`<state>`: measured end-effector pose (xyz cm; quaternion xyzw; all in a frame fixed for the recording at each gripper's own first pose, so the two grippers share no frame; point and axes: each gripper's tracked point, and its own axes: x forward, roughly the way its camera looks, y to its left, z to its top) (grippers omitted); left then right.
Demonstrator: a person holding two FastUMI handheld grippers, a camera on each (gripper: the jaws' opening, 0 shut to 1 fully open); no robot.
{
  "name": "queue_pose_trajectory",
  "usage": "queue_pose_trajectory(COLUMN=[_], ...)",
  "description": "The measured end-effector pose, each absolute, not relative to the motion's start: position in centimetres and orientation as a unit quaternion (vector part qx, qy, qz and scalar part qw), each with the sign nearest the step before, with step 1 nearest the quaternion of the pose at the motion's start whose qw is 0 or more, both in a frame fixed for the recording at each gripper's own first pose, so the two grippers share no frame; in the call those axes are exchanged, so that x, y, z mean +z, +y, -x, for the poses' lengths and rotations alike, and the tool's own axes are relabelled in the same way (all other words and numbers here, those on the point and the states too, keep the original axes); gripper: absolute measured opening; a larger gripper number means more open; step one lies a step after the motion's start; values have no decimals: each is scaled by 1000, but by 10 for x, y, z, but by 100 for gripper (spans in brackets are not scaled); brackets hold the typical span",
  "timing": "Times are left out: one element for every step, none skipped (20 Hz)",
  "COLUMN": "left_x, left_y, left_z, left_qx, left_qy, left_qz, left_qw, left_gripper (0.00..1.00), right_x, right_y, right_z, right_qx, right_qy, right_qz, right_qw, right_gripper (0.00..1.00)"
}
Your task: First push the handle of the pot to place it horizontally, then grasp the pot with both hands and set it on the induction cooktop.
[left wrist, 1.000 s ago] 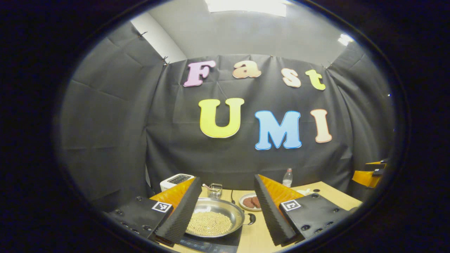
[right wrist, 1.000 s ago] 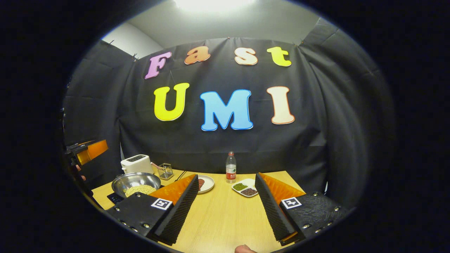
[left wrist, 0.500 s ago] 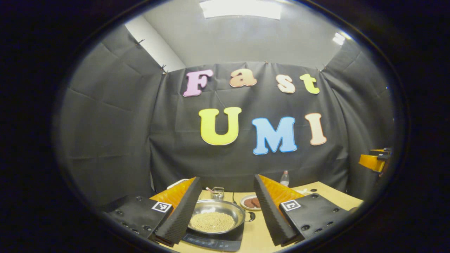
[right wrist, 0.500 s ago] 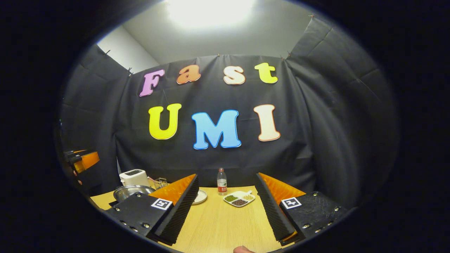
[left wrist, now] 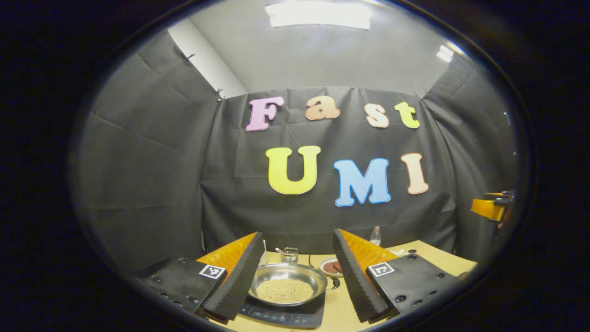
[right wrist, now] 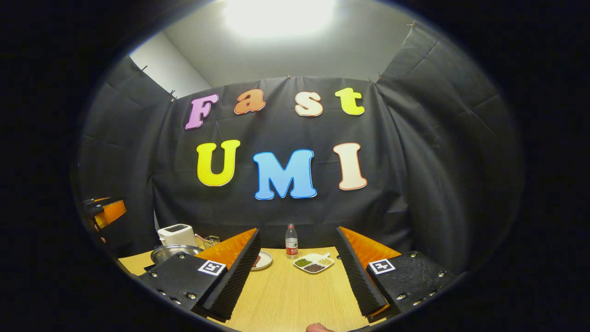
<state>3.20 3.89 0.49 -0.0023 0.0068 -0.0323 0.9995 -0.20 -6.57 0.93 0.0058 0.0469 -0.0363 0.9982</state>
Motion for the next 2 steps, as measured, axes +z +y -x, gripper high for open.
queue_pose_trajectory(left_x=[4,5], left_y=[41,43], left_z=[-33,-33], left_qx=[-32,-31], left_qy=[6,7], left_qz=[1,1], left_qw=[999,999], left_gripper=[99,96], right_x=[10,11], right_y=[-66,-65], right_z=[1,0], right_qx=[-37,-37], right_qy=[45,43], right_qz=[-6,-5], right_qw=[998,998], right_gripper=[97,97])
